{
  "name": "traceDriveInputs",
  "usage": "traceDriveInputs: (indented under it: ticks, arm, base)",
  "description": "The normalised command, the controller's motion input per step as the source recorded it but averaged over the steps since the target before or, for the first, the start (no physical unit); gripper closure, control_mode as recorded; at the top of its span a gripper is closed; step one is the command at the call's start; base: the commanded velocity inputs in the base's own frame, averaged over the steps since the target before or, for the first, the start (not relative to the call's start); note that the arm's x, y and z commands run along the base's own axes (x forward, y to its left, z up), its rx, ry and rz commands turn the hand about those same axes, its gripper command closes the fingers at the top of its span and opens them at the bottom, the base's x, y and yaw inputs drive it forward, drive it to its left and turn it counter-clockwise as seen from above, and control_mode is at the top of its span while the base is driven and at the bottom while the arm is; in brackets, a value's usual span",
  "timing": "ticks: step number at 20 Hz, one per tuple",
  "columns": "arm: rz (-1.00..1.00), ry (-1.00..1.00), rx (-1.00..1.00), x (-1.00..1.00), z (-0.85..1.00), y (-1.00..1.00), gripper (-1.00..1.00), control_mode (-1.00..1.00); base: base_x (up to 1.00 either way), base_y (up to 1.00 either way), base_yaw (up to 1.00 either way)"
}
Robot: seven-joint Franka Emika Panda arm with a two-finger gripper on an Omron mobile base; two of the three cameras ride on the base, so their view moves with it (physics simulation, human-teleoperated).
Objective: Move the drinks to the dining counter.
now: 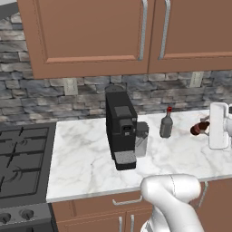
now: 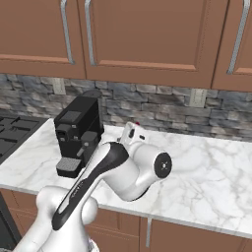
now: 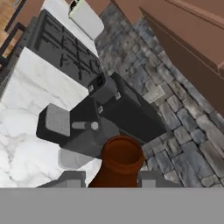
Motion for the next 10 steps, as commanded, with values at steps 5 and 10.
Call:
traceDriveInputs:
  ticks: [5, 10]
  arm:
    - [0.0, 0.0, 0.0, 0.0, 0.0, 0.0, 1.0, 1.0]
    - [0.0, 0.0, 0.0, 0.0, 0.0, 0.0, 1.0, 1.0]
  base:
    - [-0.19, 0.0, 0.0]
    - [-0.97, -0.18, 0.0]
